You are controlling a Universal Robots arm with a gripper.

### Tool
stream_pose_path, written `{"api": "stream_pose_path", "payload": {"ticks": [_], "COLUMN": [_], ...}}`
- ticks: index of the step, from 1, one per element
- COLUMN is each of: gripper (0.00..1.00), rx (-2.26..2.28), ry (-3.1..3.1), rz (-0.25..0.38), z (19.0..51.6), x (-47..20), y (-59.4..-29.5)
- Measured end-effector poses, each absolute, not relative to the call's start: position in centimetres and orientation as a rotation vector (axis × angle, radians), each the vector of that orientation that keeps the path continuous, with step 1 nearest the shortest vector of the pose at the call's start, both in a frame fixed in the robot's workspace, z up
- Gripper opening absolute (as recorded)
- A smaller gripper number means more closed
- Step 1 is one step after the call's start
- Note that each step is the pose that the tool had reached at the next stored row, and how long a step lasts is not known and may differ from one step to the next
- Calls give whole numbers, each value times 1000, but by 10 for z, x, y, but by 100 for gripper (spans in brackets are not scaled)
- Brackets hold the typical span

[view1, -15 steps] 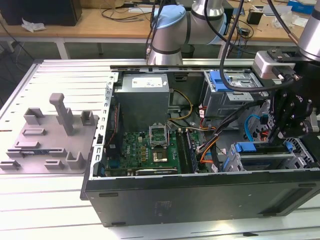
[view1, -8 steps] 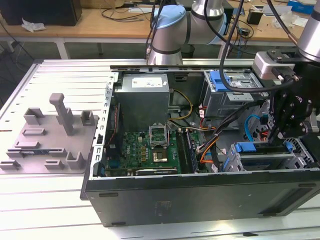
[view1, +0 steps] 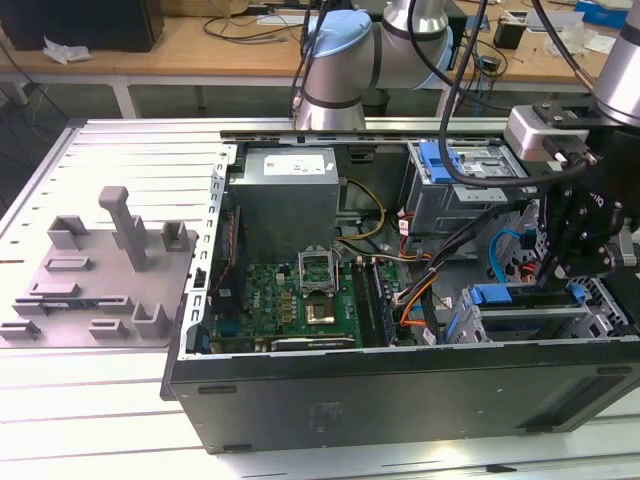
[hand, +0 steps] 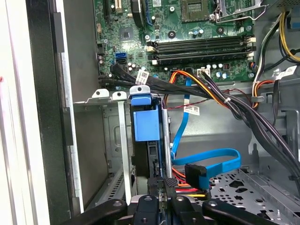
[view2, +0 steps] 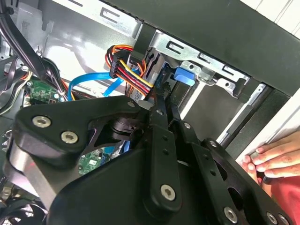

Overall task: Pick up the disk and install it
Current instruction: 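Insert the first disk wire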

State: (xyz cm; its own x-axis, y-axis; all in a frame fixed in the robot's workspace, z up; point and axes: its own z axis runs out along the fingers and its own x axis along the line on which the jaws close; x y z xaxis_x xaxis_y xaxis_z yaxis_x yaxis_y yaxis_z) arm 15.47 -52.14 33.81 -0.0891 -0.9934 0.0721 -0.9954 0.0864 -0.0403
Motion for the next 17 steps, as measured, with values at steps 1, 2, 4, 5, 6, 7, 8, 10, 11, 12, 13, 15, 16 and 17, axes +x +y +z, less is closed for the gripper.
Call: {"api": "stream_pose_path", "payload": {"ticks": [1, 2, 4, 5, 6, 7, 8, 10, 11, 12, 13, 15, 16, 17], "gripper": [17, 17, 17, 17, 17, 17, 17, 17, 17, 17, 17, 17, 17, 17], "rx": [2103, 2103, 2104, 2104, 2104, 2104, 2104, 2105, 2105, 2105, 2105, 2105, 2105, 2105], "ry": [-2296, -2295, -2295, -2295, -2295, -2294, -2294, -2294, -2294, -2294, -2294, -2294, -2294, -2294], "rz": [122, 122, 122, 122, 122, 122, 122, 122, 122, 122, 122, 122, 122, 122], "z": [338, 338, 337, 337, 337, 337, 336, 336, 336, 336, 336, 336, 336, 336], "x": [155, 155, 155, 155, 155, 155, 155, 155, 155, 155, 155, 155, 155, 155], "y": [-521, -521, -521, -521, -522, -522, -522, -522, -522, -522, -522, -522, -522, -522]}}
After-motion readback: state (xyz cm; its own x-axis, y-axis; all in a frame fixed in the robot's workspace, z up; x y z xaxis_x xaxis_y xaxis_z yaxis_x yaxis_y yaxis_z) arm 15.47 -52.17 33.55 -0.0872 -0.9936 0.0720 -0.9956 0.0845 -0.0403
